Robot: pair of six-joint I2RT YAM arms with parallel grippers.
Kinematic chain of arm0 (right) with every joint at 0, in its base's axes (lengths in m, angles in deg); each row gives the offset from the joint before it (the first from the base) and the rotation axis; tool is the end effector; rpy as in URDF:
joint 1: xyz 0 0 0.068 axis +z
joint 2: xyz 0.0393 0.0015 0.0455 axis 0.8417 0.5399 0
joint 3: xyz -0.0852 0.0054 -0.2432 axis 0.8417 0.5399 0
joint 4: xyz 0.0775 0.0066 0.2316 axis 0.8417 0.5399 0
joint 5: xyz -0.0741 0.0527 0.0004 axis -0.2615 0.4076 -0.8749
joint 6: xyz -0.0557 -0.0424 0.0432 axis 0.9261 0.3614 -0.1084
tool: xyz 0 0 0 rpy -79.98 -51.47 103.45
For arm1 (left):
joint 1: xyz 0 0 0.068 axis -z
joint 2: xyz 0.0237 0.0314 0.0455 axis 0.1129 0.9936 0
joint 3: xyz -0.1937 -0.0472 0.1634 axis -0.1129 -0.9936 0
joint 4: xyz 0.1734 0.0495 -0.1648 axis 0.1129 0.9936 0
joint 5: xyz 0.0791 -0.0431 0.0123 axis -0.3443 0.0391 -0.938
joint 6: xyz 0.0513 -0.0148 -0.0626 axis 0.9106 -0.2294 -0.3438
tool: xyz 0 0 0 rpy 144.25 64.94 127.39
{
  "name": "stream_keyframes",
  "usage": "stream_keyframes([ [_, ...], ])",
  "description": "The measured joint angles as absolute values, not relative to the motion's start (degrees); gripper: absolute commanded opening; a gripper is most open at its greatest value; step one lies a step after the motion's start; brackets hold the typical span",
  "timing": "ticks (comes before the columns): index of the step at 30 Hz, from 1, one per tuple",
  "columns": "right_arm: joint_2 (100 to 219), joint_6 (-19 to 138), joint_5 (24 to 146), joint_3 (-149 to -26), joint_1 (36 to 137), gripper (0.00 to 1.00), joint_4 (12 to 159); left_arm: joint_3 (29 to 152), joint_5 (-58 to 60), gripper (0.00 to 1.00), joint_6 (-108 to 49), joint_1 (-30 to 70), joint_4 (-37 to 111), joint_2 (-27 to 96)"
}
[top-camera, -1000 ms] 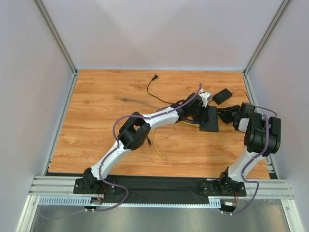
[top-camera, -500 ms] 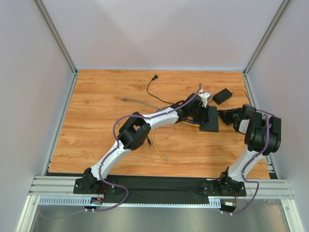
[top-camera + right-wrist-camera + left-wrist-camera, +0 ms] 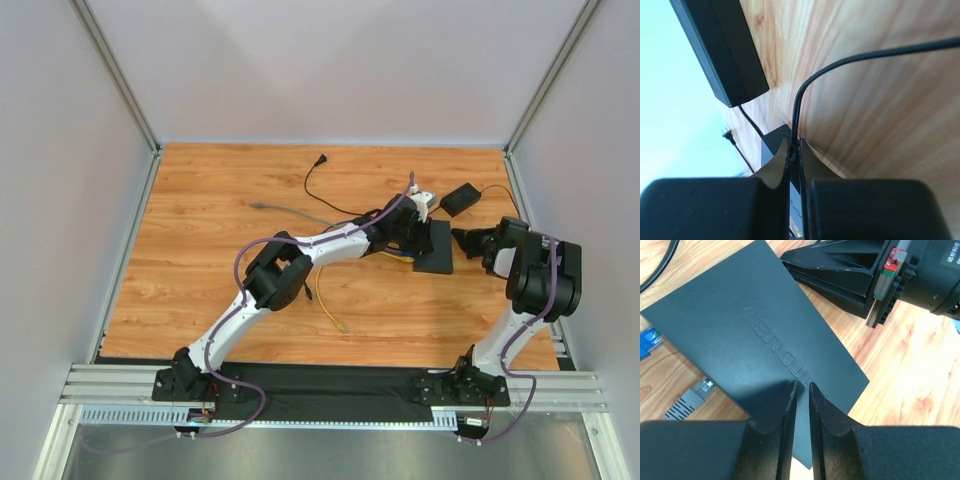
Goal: Pull the plug from the switch port
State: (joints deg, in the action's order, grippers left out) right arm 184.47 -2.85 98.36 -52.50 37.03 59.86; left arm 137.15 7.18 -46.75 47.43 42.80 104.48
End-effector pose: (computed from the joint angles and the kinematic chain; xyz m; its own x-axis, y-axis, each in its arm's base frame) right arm 0.3314 -0.0949 0.0782 -0.1555 0.9868 -0.0457 0.5963 0.1307 0.7921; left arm 0.3261 -0.4775 0.1325 -0.6994 0.1666 -0.6951 0.6525 0.5456 -0.5258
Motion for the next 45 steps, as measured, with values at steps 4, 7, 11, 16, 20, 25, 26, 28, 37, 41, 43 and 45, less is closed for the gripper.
stream_keyframes([
  [4, 182.83, -3.35, 95.26, -52.96, 37.81, 0.00, 63.31, 136.77, 7.08, 0.24, -47.71, 47.45, 42.28, 104.44],
  [7, 181.74, -3.95, 93.18, -53.39, 38.18, 0.00, 66.15, 136.14, 7.01, 0.23, -48.34, 47.45, 41.71, 104.20],
  [11, 181.13, -4.67, 91.59, -54.90, 38.77, 0.00, 70.35, 135.90, 6.66, 0.23, -48.78, 47.49, 41.56, 104.06],
  [16, 180.41, -6.28, 88.81, -55.36, 39.74, 0.00, 72.56, 135.83, 6.31, 0.23, -49.35, 47.49, 41.60, 104.04],
  [20, 180.93, -6.63, 87.37, -57.66, 40.52, 0.00, 75.95, 135.55, 5.79, 0.22, -49.61, 47.49, 41.54, 103.87],
  [25, 181.02, -6.33, 85.82, -60.21, 41.33, 0.00, 80.32, 135.38, 5.63, 0.22, -49.81, 47.49, 41.47, 103.76],
  [26, 181.06, -5.74, 85.01, -61.11, 41.62, 0.00, 81.56, 135.31, 5.55, 0.22, -49.81, 47.49, 41.49, 103.72],
  [28, 181.08, -3.95, 83.52, -62.79, 42.36, 0.00, 84.27, 135.29, 5.55, 0.22, -49.87, 47.49, 41.49, 103.69],
  [37, 184.56, 8.86, 75.76, -75.34, 46.49, 0.00, 99.62, 135.29, 5.00, 0.22, -50.05, 47.49, 41.40, 103.67],
  [41, 184.98, 10.81, 72.57, -77.02, 47.71, 0.00, 102.02, 135.29, 5.00, 0.22, -50.09, 47.49, 41.45, 103.67],
  [43, 184.65, 10.48, 70.41, -76.80, 48.30, 0.00, 102.35, 135.29, 4.98, 0.22, -50.13, 47.49, 41.51, 103.67],
  [45, 183.77, 8.75, 68.53, -75.71, 48.65, 0.00, 102.57, 135.29, 5.00, 0.22, -50.22, 47.49, 41.60, 103.65],
])
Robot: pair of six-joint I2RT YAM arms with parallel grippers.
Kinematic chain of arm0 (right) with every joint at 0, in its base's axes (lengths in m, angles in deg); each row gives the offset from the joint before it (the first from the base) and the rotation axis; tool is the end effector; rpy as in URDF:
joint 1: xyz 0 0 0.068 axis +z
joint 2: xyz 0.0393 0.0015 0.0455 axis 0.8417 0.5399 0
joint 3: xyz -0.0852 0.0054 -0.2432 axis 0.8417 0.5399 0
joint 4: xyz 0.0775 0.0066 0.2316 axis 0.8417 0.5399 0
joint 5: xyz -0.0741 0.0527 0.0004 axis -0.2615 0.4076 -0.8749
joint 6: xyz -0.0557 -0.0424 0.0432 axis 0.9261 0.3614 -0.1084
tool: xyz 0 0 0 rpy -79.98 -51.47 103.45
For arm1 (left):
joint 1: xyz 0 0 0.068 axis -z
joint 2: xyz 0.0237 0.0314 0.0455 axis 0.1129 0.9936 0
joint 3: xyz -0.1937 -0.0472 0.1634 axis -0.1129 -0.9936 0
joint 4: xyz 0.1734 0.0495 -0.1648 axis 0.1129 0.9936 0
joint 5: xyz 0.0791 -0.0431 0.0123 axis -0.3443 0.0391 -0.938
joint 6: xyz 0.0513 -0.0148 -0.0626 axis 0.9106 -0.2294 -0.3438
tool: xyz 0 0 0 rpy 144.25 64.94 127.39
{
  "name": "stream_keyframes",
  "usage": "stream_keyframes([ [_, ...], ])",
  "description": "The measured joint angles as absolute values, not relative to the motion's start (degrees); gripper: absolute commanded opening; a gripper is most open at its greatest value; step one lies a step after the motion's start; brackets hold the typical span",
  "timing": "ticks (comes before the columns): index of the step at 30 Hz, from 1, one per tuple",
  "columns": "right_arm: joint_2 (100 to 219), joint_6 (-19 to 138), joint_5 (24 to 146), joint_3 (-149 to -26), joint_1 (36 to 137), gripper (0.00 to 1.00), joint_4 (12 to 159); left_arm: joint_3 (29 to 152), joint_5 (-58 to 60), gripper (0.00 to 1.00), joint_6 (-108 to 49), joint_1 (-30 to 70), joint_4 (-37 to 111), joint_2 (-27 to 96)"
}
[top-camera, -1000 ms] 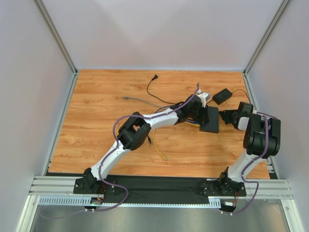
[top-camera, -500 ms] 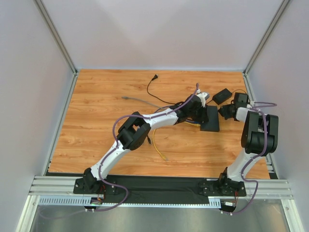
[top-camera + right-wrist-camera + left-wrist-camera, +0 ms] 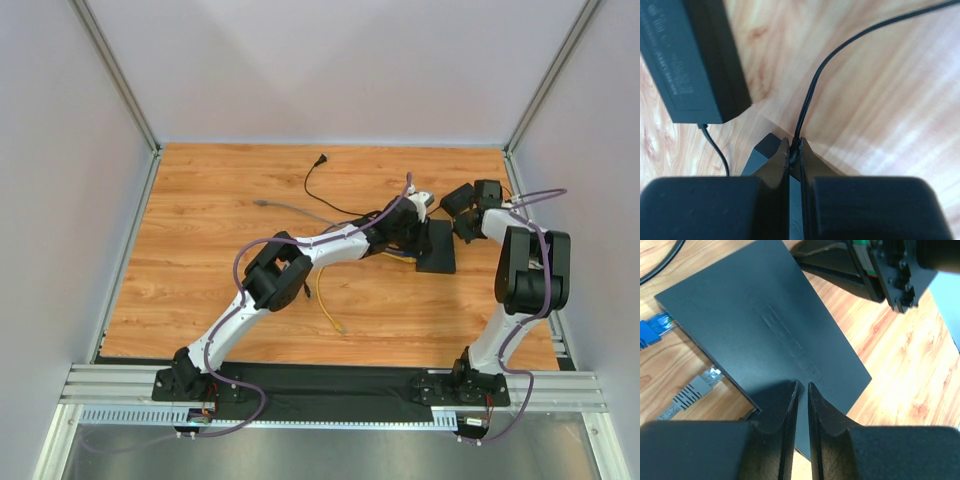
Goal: Pull the plug from the switch port
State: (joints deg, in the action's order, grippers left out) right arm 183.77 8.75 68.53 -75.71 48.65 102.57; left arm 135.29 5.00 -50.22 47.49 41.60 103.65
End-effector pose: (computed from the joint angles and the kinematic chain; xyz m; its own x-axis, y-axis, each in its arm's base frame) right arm 0.3628 -0.0661 0.1217 -0.2668 0.8862 -0.3787 0.8400 0.4064 0.3594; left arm 0.3264 -0.4745 0.1314 -0.7300 0.1159 -0.6735 0.6006 0.5789 -0.5514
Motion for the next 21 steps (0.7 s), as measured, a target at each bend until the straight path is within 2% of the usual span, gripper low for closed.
stream_keyframes([
  [9, 175.34, -4.88, 70.74, -60.98, 45.46, 0.00, 92.64, 134.48, 5.13, 0.22, -50.85, 47.56, 41.49, 103.17],
  [16, 177.26, -6.33, 73.56, -60.28, 44.68, 0.00, 86.85, 133.61, 4.89, 0.22, -50.94, 47.52, 41.23, 102.64],
  [21, 181.81, -6.28, 81.53, -60.89, 42.53, 0.00, 78.09, 133.61, 4.65, 0.22, -51.03, 47.43, 41.10, 102.64],
])
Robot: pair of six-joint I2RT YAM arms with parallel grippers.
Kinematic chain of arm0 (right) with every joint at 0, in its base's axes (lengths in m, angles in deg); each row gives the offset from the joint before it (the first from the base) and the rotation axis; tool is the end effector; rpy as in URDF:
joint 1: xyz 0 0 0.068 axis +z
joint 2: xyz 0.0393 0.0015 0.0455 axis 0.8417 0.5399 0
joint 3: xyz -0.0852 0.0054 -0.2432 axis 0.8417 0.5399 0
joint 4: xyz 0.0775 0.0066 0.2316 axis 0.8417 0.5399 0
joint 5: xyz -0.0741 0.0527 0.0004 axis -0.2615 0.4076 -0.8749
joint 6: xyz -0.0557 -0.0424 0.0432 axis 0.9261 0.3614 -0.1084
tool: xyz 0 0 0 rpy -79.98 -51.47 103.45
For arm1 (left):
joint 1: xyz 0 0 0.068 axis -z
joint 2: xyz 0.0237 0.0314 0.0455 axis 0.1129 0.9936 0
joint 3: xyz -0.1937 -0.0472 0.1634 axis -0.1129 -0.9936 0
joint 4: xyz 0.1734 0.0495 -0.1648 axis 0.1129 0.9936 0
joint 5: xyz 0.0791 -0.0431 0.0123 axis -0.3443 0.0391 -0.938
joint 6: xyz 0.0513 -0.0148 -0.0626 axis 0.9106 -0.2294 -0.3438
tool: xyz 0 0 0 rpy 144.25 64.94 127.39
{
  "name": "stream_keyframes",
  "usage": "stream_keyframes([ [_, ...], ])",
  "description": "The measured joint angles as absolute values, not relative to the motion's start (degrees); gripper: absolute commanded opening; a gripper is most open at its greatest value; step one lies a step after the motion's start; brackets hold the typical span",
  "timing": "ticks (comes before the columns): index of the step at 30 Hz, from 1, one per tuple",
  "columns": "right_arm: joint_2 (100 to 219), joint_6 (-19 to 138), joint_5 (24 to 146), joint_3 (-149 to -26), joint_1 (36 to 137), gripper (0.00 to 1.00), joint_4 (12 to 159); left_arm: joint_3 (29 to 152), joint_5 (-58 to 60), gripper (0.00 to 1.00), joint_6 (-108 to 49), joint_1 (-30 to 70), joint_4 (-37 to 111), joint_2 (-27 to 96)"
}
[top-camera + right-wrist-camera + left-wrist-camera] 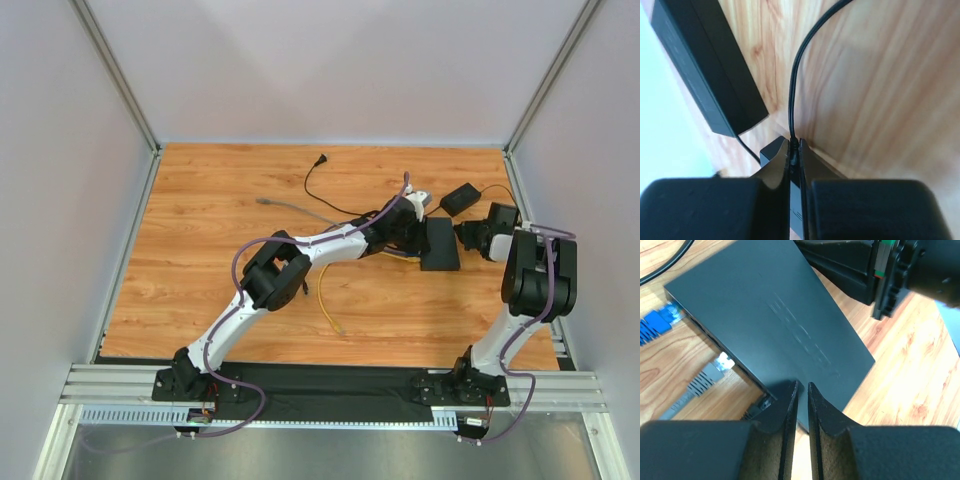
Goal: Pull the plug from the switch port
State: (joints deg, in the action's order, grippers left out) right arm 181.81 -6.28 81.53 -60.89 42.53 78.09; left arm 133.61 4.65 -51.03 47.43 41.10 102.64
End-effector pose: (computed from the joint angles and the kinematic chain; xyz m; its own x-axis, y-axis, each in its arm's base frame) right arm 0.3451 -0.0854 0.0968 -0.0182 0.9895 -0.1436 0.7465 0.1090 0.6564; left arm 0.3253 -0.4712 0.1318 -0.7386 0.1058 -0.6658 0.5870 0.5866 -0.5580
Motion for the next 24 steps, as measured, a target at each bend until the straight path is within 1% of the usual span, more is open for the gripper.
stream_keyframes([
  [4, 183.99, -11.31, 86.49, -54.90, 40.94, 0.00, 63.33, 133.61, 4.50, 0.22, -51.31, 47.43, 41.08, 102.64],
  [7, 184.56, -12.58, 86.52, -53.13, 41.03, 0.00, 58.74, 133.61, 4.41, 0.21, -51.38, 47.43, 41.10, 102.64],
  [11, 185.35, -9.85, 87.57, -55.34, 41.20, 0.00, 60.21, 133.61, 4.34, 0.23, -51.42, 47.36, 41.10, 102.64],
  [16, 185.37, -1.76, 90.89, -58.60, 41.22, 0.03, 64.45, 133.65, 7.27, 0.25, -50.22, 46.34, 41.27, 102.64],
  [17, 185.37, 0.05, 91.92, -59.01, 41.14, 0.04, 64.62, 133.89, 7.97, 0.27, -49.57, 46.07, 41.62, 102.64],
  [21, 185.39, 5.39, 96.75, -60.32, 41.00, 0.05, 65.72, 137.21, 9.41, 0.31, -46.40, 45.09, 47.33, 102.80],
  [24, 185.59, 7.51, 100.72, -60.26, 41.07, 0.05, 65.67, 141.39, 10.00, 0.31, -45.04, 44.37, 52.20, 103.87],
])
